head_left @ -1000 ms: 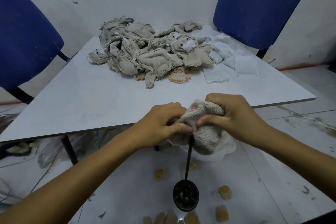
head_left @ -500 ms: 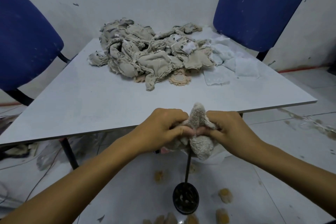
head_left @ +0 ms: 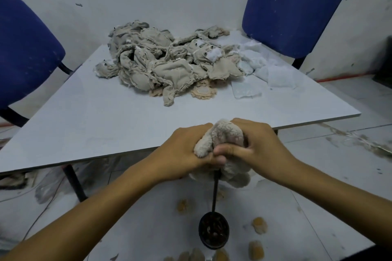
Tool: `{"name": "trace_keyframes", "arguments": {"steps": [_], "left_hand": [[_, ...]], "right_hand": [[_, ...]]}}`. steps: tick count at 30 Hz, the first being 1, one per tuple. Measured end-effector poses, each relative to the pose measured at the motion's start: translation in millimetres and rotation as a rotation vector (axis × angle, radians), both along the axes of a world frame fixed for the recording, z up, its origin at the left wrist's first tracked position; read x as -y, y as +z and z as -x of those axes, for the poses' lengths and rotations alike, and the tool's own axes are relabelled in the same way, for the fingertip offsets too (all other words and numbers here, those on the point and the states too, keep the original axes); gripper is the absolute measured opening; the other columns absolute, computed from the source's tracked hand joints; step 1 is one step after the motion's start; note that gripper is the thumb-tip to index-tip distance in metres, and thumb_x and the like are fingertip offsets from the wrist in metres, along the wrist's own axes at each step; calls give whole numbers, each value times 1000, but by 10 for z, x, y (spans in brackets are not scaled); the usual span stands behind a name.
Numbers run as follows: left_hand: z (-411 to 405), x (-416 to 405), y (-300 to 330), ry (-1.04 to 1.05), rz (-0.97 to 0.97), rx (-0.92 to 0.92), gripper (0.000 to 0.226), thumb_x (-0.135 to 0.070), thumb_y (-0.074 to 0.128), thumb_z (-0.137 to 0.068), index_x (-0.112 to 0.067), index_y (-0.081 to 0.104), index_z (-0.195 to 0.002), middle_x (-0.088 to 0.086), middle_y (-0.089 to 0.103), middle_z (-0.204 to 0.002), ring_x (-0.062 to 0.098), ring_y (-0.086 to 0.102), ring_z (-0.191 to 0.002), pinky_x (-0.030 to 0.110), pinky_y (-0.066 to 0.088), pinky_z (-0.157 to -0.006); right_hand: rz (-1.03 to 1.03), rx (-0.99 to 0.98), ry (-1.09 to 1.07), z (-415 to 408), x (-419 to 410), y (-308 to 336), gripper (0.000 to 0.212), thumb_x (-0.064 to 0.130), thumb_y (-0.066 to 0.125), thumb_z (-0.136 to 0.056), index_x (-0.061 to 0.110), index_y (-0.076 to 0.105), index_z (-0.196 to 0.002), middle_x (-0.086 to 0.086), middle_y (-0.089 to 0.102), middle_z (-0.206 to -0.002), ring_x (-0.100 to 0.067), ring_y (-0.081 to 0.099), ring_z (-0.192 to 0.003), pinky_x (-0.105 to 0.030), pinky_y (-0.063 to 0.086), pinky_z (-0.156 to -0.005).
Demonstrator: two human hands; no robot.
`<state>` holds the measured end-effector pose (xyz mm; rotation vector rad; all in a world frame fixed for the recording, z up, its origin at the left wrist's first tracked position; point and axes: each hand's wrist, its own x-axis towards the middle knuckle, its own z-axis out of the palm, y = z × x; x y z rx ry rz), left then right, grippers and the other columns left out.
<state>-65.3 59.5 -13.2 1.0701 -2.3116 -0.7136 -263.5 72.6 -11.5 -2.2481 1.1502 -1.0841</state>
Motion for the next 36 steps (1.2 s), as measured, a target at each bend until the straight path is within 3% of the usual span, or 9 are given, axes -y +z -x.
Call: {"name": "trace_keyframes", "arguments": {"steps": [6,8,12,19,24,26,28,31,36], "left_hand": [[-95,80,78,68,-4,-143,24,-22,82,-76,-22,69,-95,-10,71,-90,12,65,-88,38,52,-80],[-98,75,87,11,-32,-84,32,-29,82,-76,-28,69,-106,-8,73,-103,12,67,-98,40,54,-85],[-20,46,185,27,-27,-470,28,-35,77,-75,-34,72,-103,-16,74,-101,6,69,-95,32,59,-83],[-137,133,79,-47,78,147,13,-11,78,-78,-9,66,-80,-4,65,-71,8,57,-68,31,44,-63],[-75,108,249,-40,-78,-213,37,-33,85,-70,-28,67,-102,-5,70,-95,14,65,-89,32,51,-76],[-40,94,322,-51,-35,-314,36,-28,83,-70,-16,70,-101,4,71,-94,25,66,-88,39,54,-76],[-72,116,342,-50,-27,-236,17,-20,82,-68,-24,73,-82,-3,70,-78,17,64,-72,34,54,-66],[-147,150,250,-65,-69,106,34,-12,81,-66,-35,58,-60,-19,59,-60,-4,50,-58,24,39,-56],[-43,134,344,-113,-182,-108,43,-31,84,-72,-27,66,-110,-10,69,-108,13,65,-102,35,53,-89]], "right_hand": [[-353,24,233,288,98,11,57,34,83,-78,39,45,-120,10,67,-107,-12,68,-99,-30,59,-71],[-306,173,184,306,77,56,52,28,82,-75,30,50,-115,7,66,-105,-18,70,-96,-38,62,-64],[-118,406,125,193,59,186,53,29,87,-74,26,53,-115,-1,68,-101,-25,70,-88,-40,62,-61],[-303,109,97,195,55,-68,61,43,83,-63,34,57,-117,10,67,-112,-14,68,-100,-45,59,-83],[-188,258,36,256,48,-39,41,40,83,-67,25,70,-103,8,74,-99,-9,71,-92,-36,60,-82],[-60,325,38,217,13,42,30,43,83,-72,31,71,-95,11,74,-95,-10,71,-87,-31,61,-76],[7,215,2,191,2,68,30,51,79,-71,30,75,-92,9,74,-87,-12,71,-81,-33,60,-71],[-71,-86,-47,148,-17,-58,38,55,74,-67,22,79,-86,9,74,-81,-7,68,-75,-33,56,-70],[-146,-119,38,190,16,-210,17,64,71,-74,58,59,-83,42,62,-87,13,61,-84,-5,44,-66]]}}
